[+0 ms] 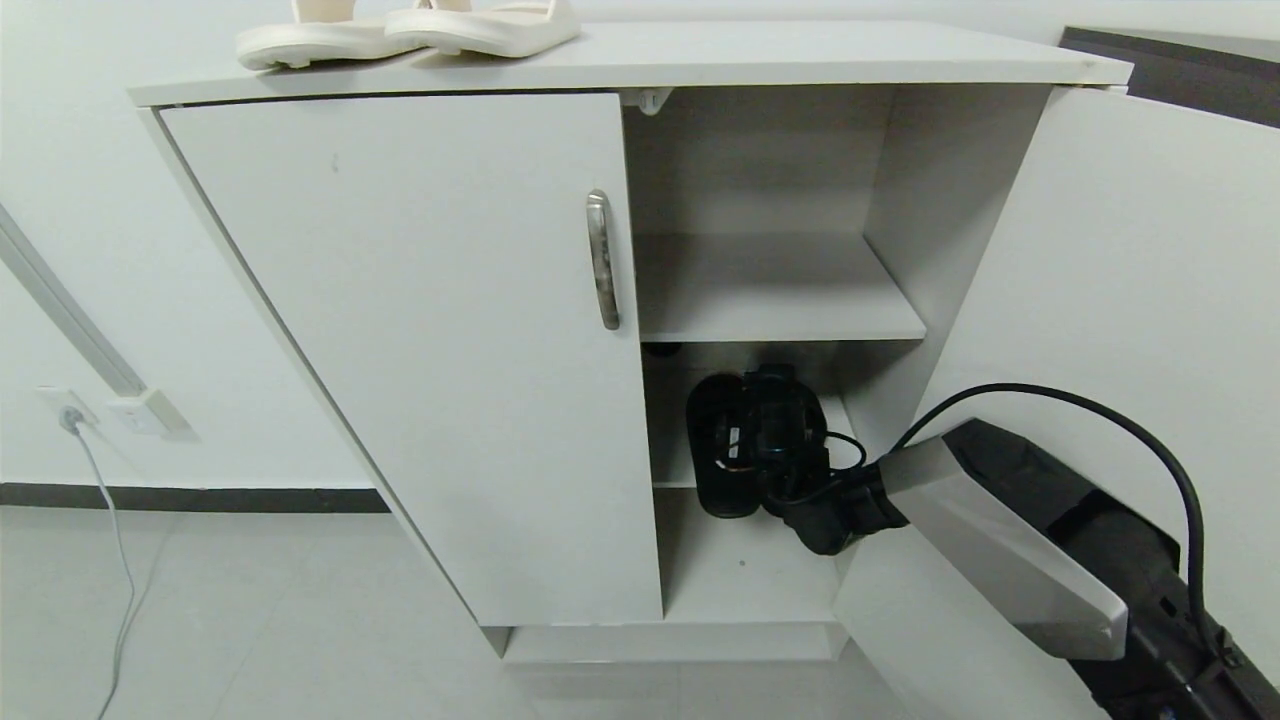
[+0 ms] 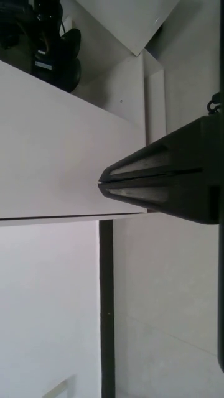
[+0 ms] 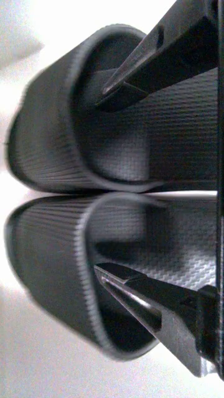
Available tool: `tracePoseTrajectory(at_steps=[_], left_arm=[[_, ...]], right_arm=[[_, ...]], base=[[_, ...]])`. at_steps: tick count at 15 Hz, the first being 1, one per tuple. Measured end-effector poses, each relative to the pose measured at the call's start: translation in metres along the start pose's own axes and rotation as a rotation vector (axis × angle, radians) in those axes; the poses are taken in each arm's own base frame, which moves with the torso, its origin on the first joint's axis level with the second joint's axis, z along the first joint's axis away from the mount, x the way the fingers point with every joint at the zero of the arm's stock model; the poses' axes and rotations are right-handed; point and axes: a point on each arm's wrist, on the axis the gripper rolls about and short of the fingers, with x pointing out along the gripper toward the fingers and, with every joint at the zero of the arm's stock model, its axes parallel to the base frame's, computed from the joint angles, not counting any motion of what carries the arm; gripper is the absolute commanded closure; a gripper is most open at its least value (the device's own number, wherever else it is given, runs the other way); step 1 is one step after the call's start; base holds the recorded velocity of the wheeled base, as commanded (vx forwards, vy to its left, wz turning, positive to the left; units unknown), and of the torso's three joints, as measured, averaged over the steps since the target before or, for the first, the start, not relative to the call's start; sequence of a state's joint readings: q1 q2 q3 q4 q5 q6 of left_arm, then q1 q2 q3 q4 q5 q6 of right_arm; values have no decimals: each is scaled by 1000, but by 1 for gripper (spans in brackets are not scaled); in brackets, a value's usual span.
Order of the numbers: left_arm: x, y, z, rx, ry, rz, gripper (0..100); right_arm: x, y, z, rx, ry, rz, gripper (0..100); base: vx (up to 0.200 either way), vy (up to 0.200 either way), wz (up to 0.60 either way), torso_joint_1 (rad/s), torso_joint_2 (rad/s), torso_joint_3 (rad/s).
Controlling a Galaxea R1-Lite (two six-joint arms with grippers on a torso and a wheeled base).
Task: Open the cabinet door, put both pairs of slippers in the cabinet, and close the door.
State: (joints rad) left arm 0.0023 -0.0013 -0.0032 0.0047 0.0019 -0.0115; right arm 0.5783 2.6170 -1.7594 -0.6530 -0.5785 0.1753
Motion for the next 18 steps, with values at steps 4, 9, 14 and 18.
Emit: tracePoseTrajectory(at_steps=[4,9,14,18], left_arm=[[0,0,0,1,0,0,100],[0,0,0,6,0,-2,100],[0,0,0,6,1,-3,100],[0,0,0,3,0,-2,100]], right_arm=[[-22,-2,3,-7,7,10,0],[-87,-12,11,-14,8,76,0],[-177,-44,23,-1,-4,288,0],[-205,-61,39,-20,-35,324,0]], base=[[0,0,0,0,0,0],[0,0,0,0,0,0],[0,0,0,0,0,0],[0,0,0,0,0,0]])
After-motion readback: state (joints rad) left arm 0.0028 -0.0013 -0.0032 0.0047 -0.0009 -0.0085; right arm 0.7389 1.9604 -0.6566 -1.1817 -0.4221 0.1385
